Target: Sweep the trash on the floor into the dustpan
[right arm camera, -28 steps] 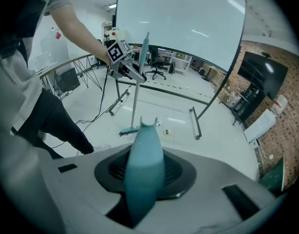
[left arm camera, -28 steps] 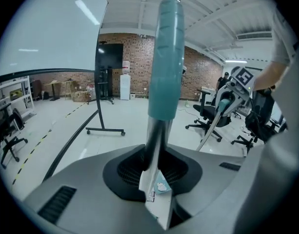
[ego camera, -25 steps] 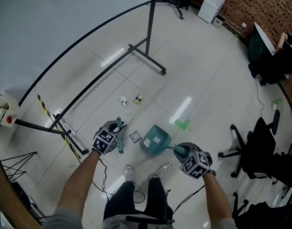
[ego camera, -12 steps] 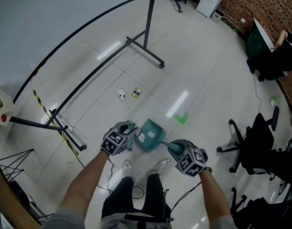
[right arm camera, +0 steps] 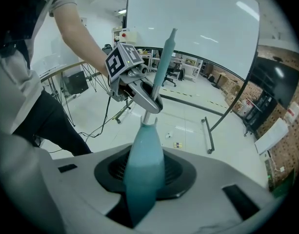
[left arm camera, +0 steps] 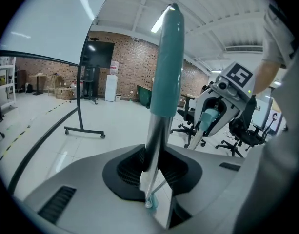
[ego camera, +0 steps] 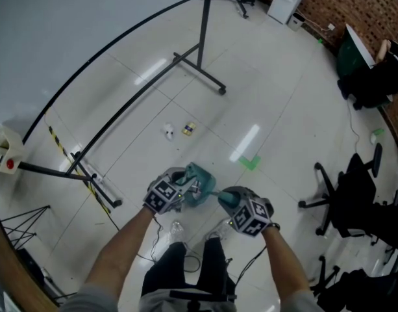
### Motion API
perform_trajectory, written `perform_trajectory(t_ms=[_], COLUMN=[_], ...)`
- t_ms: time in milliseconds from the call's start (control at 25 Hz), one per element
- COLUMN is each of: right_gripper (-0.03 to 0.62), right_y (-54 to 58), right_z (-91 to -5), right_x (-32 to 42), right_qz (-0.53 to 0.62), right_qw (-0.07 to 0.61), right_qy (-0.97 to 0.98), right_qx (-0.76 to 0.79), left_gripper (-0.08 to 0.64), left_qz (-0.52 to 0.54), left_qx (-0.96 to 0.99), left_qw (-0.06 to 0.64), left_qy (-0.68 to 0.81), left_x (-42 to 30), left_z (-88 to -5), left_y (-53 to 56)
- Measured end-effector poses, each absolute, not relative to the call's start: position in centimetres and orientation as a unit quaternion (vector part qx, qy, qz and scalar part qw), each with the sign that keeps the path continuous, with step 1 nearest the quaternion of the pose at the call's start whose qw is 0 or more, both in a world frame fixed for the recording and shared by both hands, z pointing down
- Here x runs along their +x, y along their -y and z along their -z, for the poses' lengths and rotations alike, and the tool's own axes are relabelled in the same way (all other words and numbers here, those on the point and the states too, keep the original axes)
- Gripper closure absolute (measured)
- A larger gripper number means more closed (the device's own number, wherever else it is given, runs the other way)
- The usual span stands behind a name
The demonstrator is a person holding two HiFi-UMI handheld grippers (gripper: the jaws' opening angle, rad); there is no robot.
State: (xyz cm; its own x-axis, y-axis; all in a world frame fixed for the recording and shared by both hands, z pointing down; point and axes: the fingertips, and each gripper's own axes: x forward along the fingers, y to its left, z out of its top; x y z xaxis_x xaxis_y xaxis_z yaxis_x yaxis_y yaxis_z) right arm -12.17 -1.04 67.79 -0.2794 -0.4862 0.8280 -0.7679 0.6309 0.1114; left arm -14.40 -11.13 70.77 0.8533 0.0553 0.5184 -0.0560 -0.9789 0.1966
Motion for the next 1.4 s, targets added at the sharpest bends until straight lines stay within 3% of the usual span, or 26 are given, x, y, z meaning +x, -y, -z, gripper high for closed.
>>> perform_trajectory(t_ms=[560, 1400], right_gripper=[0.489, 0.491], right_y=[7.3, 22.3], right_z=[-64.1, -67.6], right_x=[-6.1, 10.2], right_qz=[-0.159, -0.167], right_qw=[0.455, 0.477], right_qy=[0.749, 0.757], right_qx=[0.454, 0.413], left_gripper=[0.495, 0.499], left_qz=[-0.261, -0.335], left_qx=[0.96, 0.91], left_qw=[0.06, 0.061], left_qy=[0.086, 0.236], left_x=[-18.4, -15.5], left_z=[-64.7, -70.6], left_y=[25.2, 43.1])
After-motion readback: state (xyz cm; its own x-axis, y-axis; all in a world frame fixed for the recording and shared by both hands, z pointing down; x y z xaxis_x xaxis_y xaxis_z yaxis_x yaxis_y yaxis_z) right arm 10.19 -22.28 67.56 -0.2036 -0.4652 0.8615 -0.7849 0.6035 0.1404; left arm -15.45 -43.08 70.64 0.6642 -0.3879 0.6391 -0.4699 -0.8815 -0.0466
